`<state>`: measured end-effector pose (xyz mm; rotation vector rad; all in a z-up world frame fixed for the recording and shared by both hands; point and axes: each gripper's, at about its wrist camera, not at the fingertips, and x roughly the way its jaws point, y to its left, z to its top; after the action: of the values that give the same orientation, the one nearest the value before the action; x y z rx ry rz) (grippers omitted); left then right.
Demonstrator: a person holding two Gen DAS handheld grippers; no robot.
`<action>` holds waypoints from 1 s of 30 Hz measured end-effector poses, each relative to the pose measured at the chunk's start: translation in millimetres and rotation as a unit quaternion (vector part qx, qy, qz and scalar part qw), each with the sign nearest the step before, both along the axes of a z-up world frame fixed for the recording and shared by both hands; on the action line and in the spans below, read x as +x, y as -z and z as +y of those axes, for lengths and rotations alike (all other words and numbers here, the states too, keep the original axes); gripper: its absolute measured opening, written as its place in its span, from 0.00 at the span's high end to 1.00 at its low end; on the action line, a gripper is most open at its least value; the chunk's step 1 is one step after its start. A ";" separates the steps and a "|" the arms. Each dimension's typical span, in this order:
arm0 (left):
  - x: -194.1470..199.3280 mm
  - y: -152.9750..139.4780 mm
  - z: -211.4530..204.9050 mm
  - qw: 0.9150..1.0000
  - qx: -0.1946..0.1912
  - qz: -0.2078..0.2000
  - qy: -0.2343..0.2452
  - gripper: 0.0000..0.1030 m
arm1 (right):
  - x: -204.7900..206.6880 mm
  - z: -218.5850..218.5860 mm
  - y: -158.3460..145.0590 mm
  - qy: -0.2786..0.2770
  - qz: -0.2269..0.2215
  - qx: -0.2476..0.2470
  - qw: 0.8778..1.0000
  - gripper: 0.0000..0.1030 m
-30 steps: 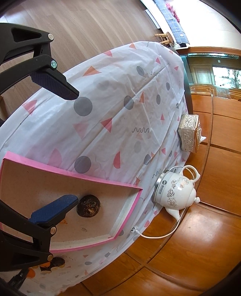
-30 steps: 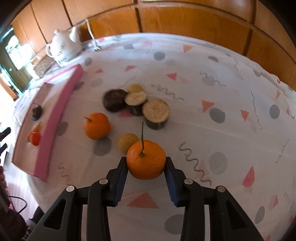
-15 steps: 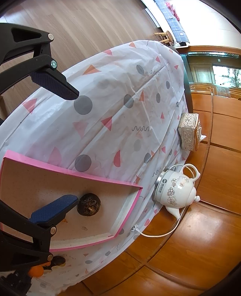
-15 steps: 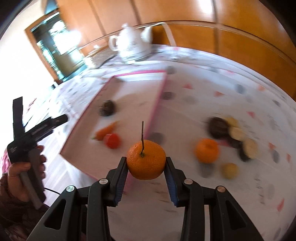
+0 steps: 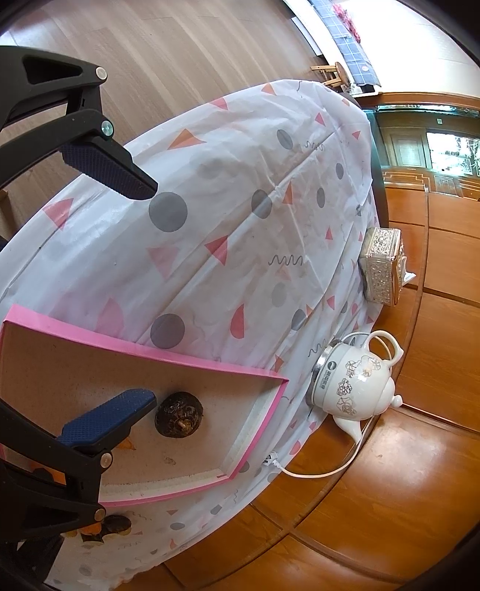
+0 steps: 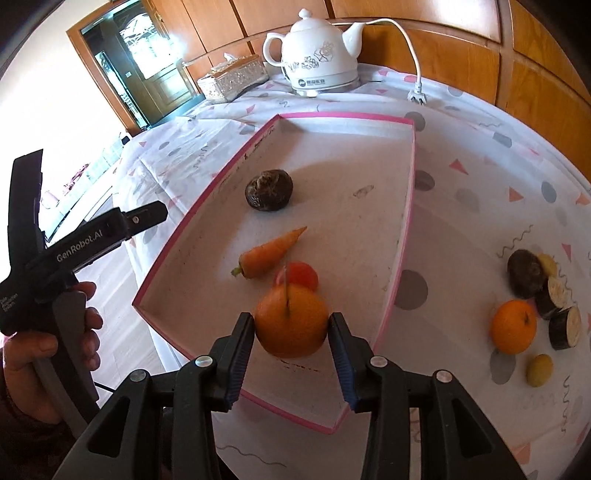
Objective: Organize fruits
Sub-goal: 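Carry the orange with the right tool into the tray and release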
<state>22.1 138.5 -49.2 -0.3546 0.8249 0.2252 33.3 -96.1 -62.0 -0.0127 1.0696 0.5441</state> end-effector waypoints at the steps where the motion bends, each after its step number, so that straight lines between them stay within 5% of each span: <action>1: 0.0 -0.2 -0.1 1.000 -0.001 0.000 0.000 0.00 | -0.2 -1.2 -0.2 0.002 0.000 0.003 1.000 0.53; 4: -0.3 -1.0 -1.5 1.000 0.001 -0.004 0.003 0.00 | -3.0 -6.3 -7.9 0.005 -0.011 0.011 1.000 0.41; 11: -2.7 -8.7 -6.2 1.000 0.005 -0.019 0.012 0.00 | -12.6 -28.6 -29.4 0.029 -0.044 0.011 0.999 0.41; 20: -4.4 -17.0 -15.8 0.999 0.015 -0.032 0.029 0.00 | -16.8 -92.7 -46.6 0.098 -0.080 -0.048 0.991 0.41; 30: -6.9 -27.2 -25.8 0.997 0.031 -0.048 0.043 0.00 | -20.7 -186.1 -53.8 0.201 -0.081 -0.113 0.970 0.41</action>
<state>15.2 112.7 -22.0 -0.2689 0.7348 0.1515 12.6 -282.2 -8.2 -0.0391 0.9374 0.0510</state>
